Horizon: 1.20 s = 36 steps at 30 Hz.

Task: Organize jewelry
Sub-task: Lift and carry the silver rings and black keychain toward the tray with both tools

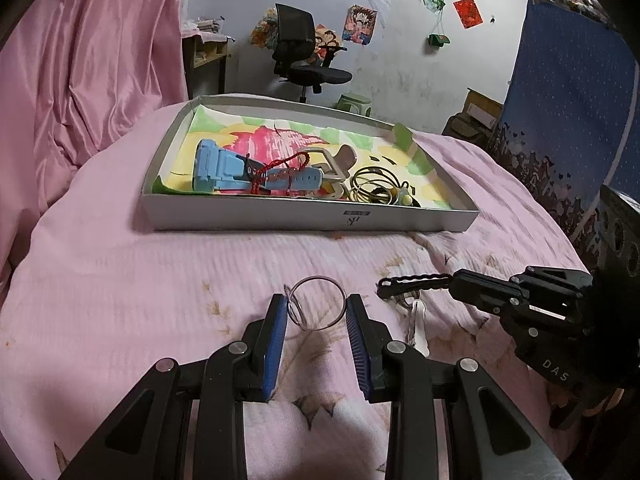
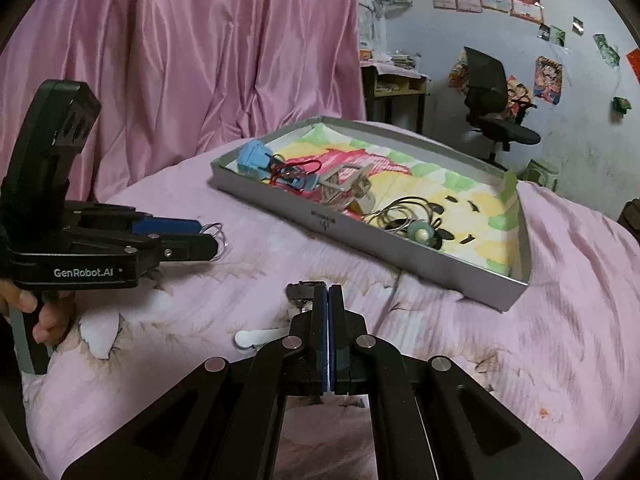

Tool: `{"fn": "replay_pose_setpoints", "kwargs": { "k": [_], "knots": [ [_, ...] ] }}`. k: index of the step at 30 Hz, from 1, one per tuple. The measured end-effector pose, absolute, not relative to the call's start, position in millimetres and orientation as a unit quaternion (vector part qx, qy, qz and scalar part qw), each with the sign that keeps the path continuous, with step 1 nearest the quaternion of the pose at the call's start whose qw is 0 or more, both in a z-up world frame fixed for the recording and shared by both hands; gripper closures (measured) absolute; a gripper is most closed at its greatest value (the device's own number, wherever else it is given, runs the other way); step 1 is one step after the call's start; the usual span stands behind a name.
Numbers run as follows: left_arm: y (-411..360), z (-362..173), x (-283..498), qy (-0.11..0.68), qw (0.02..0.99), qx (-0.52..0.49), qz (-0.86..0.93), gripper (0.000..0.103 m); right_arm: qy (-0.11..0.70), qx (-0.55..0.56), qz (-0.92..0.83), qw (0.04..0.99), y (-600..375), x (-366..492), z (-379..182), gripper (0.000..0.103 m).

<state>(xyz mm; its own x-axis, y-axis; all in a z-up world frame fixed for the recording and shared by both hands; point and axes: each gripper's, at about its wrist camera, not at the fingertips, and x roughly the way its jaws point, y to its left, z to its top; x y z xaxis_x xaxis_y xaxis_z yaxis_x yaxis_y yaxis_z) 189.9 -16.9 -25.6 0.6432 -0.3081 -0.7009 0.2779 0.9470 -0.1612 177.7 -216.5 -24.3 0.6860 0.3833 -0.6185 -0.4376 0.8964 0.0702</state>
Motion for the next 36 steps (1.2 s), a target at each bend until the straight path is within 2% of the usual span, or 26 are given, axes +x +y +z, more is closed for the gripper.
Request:
{"fn": "replay_pose_setpoints", "kwargs": {
  "k": [19,21,25,36],
  "knots": [
    [-12.4,-32.5,193.4,0.406,0.899,-0.036,-0.159,0.074,0.404,-0.037,0.244,0.881,-203.8,199.9,-51.4,0.101],
    [-10.4,-33.2,193.9,0.407,0.899,-0.040,-0.157,0.074,0.407,-0.033,0.244,0.879,-203.1,204.3,-51.4,0.098],
    [-7.9,-33.9,195.1,0.408,0.898,-0.047,-0.157,0.074,0.408,-0.030,0.248,0.878,-200.3,208.7,-50.4,0.080],
    [-6.0,-34.4,195.9,0.409,0.898,-0.053,-0.154,0.074,0.401,-0.051,0.252,0.879,-187.4,213.3,-48.3,0.083]
  ]
}}
